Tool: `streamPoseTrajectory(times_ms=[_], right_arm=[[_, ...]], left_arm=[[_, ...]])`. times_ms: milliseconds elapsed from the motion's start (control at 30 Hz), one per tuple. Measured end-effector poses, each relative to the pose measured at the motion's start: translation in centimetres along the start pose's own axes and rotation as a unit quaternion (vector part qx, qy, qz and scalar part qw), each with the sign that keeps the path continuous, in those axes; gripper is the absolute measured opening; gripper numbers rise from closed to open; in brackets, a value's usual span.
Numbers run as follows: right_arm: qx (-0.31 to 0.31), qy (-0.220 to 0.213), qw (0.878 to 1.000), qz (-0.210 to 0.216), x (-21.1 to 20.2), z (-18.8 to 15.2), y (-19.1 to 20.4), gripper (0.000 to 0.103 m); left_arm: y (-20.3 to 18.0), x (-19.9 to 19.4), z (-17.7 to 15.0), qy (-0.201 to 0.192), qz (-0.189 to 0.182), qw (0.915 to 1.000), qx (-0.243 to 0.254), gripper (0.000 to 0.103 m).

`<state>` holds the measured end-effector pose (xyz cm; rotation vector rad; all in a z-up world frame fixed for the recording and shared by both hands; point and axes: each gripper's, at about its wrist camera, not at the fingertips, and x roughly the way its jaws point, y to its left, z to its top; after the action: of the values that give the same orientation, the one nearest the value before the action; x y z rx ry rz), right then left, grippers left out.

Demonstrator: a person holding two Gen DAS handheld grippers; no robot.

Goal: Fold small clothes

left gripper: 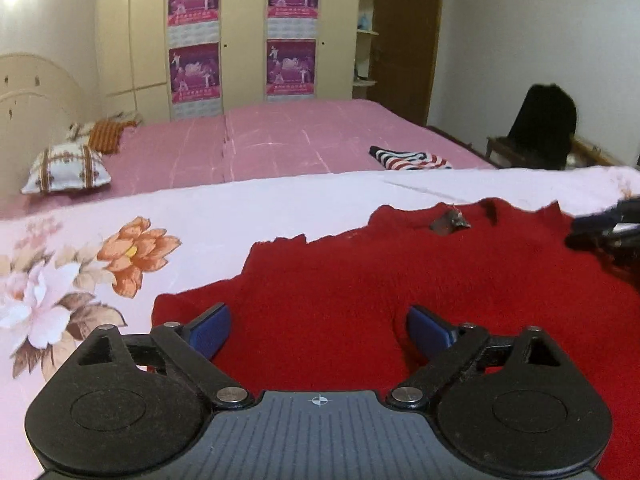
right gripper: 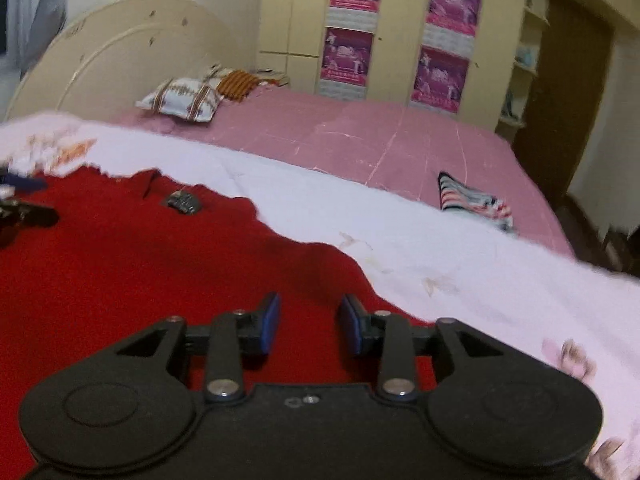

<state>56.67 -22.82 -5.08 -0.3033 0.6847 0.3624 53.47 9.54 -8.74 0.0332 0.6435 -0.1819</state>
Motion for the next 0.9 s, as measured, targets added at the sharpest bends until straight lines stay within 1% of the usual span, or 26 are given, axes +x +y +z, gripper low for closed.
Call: streamPoseTrajectory(times_ms=[33, 100, 133, 167, 200, 233, 300, 333, 367, 433, 467, 533, 567, 600, 633, 700, 733, 767, 800, 833, 900], right_arm=[[-0.001, -0.003, 1.000, -0.003, -0.3, 0.2, 0.4, 0.034], [0.014, -0.019, 1.000, -0.005, -1.8, 0.3, 0.5, 0.036], [0.013, -0.031, 0.999, -0.007, -2.8, 0.2, 0.6, 0.036], [0.011, -0.042, 0.999, -0.004, -3.6, -0.2, 1.0, 0.036], [0.012, -0.050, 0.999, 0.007, -4.4, -0.2, 1.2, 0.038], [0.014, -0.053, 0.998, 0.022, -4.8, -0.3, 1.9, 0.038], [-0.004, -0.046, 0.997, 0.059, -4.7, -0.2, 4.3, 0.034], [-0.015, -0.047, 0.996, 0.070, -4.5, -0.1, 5.5, 0.034], [-0.024, -0.045, 0.995, 0.084, -4.2, -0.1, 6.9, 0.035], [-0.040, -0.028, 0.994, 0.096, -3.7, -0.2, 8.6, 0.035], [-0.056, -0.024, 0.994, 0.090, -3.3, -0.4, 9.3, 0.036], [-0.080, -0.017, 0.994, 0.078, -3.0, -0.9, 9.5, 0.036], [-0.086, -0.018, 0.994, 0.071, -3.4, -1.2, 8.8, 0.036], [-0.088, -0.016, 0.995, 0.055, -3.8, -1.5, 7.8, 0.036], [-0.079, -0.011, 0.996, 0.035, -4.3, -2.0, 6.6, 0.036], [-0.034, -0.003, 0.999, 0.012, -5.1, -2.8, 3.4, 0.037], [-0.012, 0.004, 1.000, 0.010, -5.2, -3.2, 1.9, 0.037], [-0.004, 0.007, 1.000, 0.017, -5.2, -3.3, 1.2, 0.037], [-0.001, 0.010, 1.000, 0.020, -5.1, -3.2, 1.3, 0.037], [0.000, 0.015, 1.000, 0.019, -5.0, -2.7, 1.5, 0.037], [-0.001, 0.003, 1.000, 0.007, -5.8, -1.9, 2.2, 0.037]], left_arm=[[0.1, -0.4, 0.0, -0.005, 0.001, 1.0000, -0.006, 0.095], [0.2, -1.9, 0.3, -0.022, 0.016, 0.9994, -0.021, 0.095], [0.1, -3.2, 0.2, -0.039, 0.010, 0.9988, -0.026, 0.095], [0.2, -3.9, 0.3, -0.051, -0.004, 0.9981, -0.034, 0.095], [-0.4, -4.3, 0.4, -0.051, -0.014, 0.9979, -0.037, 0.095], [-1.5, -4.5, 0.4, -0.049, -0.027, 0.9980, -0.029, 0.095], [-4.2, -4.8, 0.5, -0.054, -0.056, 0.9969, -0.006, 0.095], [-5.2, -4.5, 0.5, -0.051, -0.069, 0.9963, 0.003, 0.095], [-6.2, -4.2, 0.2, -0.043, -0.071, 0.9965, 0.013, 0.095], [-7.1, -3.4, -0.7, -0.010, -0.052, 0.9981, 0.033, 0.095], [-7.0, -2.9, -1.2, 0.005, -0.045, 0.9985, 0.031, 0.095], [-5.7, -3.7, -2.1, -0.001, -0.047, 0.9987, 0.020, 0.095], [-4.8, -4.2, -2.5, -0.001, -0.035, 0.9992, 0.018, 0.095], [-3.7, -4.8, -2.8, -0.002, -0.028, 0.9996, 0.009, 0.095], [-2.6, -5.1, -3.0, -0.002, -0.020, 0.9998, -0.002, 0.095], [-1.3, -5.6, -3.2, 0.000, -0.014, 0.9998, -0.016, 0.095], [-1.2, -5.4, -3.1, 0.001, -0.013, 0.9998, -0.018, 0.095], [-1.6, -5.2, -2.9, 0.004, -0.007, 0.9999, -0.013, 0.095], [-1.5, -4.3, -2.7, 0.006, -0.001, 0.9999, -0.009, 0.095], [-1.9, -4.3, -2.4, 0.007, 0.005, 0.9999, -0.012, 0.095], [-2.5, -5.1, -2.2, 0.001, -0.006, 0.9998, -0.019, 0.095]])
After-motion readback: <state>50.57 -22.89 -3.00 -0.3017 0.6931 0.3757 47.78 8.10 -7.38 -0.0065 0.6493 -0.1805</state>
